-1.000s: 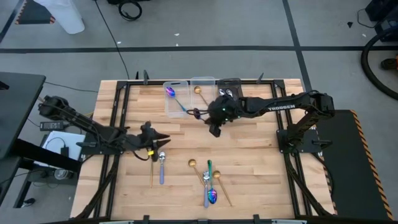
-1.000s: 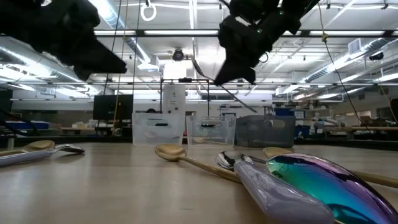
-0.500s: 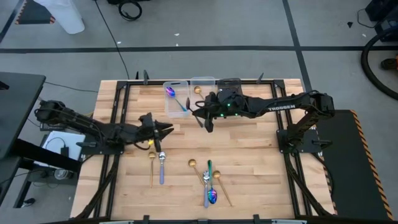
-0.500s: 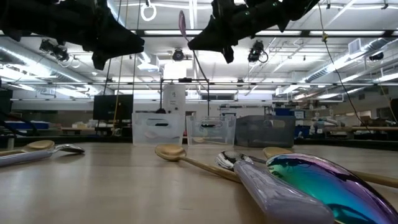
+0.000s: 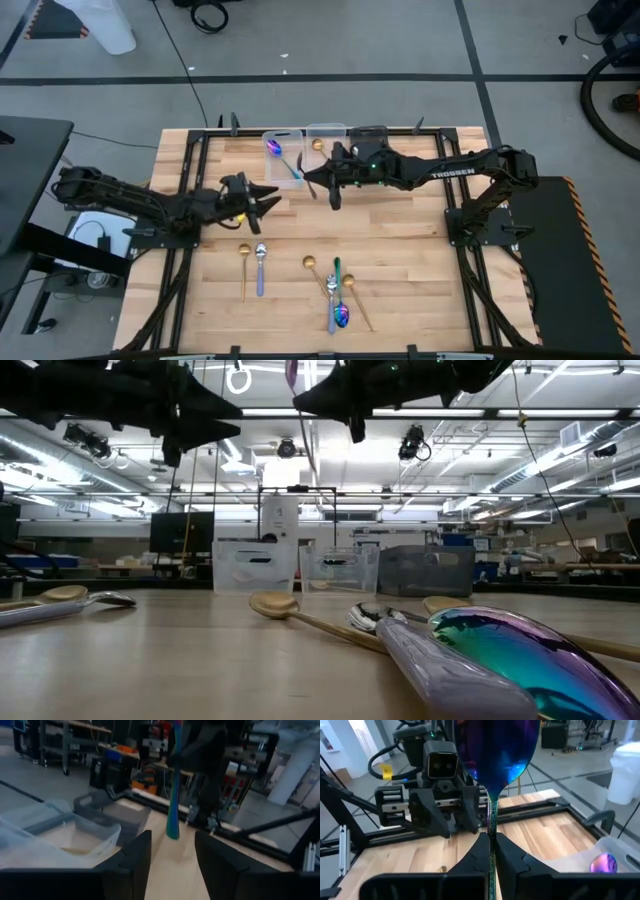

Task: Sort silverware by color (type)
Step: Put the blue spoon into the left transparent bin

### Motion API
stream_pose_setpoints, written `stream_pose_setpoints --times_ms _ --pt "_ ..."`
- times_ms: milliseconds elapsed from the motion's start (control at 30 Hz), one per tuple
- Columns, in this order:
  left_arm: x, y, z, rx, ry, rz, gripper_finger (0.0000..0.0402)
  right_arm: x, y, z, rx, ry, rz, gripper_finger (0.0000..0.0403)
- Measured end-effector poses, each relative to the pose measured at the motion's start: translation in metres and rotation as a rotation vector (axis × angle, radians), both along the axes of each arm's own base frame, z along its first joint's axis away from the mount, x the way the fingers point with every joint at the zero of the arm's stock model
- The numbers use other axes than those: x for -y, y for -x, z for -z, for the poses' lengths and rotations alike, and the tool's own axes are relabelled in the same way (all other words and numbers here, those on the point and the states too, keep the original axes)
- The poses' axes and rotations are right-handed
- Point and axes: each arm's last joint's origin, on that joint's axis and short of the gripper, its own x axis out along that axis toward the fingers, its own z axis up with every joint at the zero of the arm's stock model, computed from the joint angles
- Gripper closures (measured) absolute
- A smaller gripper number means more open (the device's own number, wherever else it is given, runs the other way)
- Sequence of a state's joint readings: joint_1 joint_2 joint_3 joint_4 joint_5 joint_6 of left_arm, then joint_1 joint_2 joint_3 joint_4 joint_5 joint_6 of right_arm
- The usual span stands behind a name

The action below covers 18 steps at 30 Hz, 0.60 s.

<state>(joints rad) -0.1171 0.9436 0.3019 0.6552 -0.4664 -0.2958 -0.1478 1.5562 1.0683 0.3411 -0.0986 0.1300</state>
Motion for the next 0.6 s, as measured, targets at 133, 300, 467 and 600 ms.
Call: stream_pose_setpoints --times_ms 133,300,467,600 --pt "-0.002 0.000 -0.009 0.076 -0.045 -0.013 0.0237 0.000 0.000 -0.003 0.026 0.021 -0.002 0.0386" --pt "0.000 -0.009 -0.024 0.077 -0.097 -0.014 0.0237 0.000 0.000 -0.003 0.027 0.034 -0.004 0.0386" --pt "0.002 -0.024 -0.036 -0.007 -0.120 -0.010 0.0237 0.001 0.000 -0.003 0.023 0.050 -0.008 0.0386" --pt "0.002 -0.035 -0.040 -0.018 -0.117 -0.010 0.0237 0.001 0.000 -0.003 0.023 0.070 -0.017 0.0386"
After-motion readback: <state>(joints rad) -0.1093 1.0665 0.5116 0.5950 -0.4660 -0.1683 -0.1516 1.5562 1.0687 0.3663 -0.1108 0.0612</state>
